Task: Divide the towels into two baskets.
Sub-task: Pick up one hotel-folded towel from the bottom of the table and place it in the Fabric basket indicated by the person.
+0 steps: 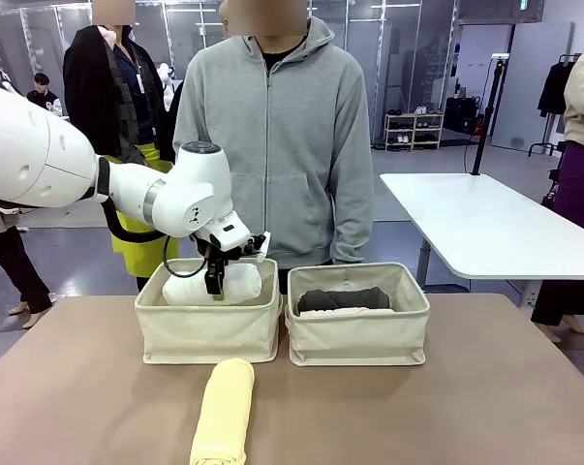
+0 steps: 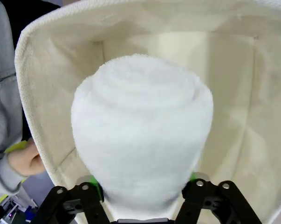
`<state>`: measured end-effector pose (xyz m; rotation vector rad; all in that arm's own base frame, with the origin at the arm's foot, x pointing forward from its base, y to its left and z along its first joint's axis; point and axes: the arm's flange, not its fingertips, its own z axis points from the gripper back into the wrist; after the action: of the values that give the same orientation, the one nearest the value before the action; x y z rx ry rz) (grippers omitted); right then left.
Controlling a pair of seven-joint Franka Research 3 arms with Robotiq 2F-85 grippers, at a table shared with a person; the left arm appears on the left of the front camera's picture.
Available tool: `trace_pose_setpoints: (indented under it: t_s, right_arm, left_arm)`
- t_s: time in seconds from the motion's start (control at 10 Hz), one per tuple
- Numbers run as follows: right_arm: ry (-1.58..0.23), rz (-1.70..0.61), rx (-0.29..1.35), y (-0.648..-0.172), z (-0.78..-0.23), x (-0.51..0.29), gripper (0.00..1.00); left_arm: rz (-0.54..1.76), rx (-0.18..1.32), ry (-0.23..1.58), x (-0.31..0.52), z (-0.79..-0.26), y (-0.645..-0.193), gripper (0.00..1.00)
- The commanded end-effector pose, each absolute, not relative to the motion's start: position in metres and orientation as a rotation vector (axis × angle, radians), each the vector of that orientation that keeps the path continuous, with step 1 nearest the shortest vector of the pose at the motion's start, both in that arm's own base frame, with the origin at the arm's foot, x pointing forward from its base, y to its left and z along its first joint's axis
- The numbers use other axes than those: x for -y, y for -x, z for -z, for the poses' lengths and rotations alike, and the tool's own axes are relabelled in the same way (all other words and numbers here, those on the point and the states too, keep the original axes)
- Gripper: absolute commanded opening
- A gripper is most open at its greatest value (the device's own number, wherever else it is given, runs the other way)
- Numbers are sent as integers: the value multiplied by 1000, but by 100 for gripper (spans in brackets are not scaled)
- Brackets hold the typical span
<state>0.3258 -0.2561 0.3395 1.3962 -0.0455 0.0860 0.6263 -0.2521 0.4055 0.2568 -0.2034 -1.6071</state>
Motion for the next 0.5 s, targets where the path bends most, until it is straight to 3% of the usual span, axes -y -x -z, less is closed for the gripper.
trace_pose_setpoints:
  t_s: [0.0,0.3,0.4]
  right_arm:
    - [-1384,-86,49,-324,-342,254,100]
    - [-1384,-86,49,-324,-342,254,100]
    - [-1384,-86,49,-324,-342,254,100]
  left_arm:
    - [1588,187,-283,257,-411,-625,100]
    - [1551,214,-284,249,-427,-597,100]
    - [1598,216,-269,259,-413,-623,100]
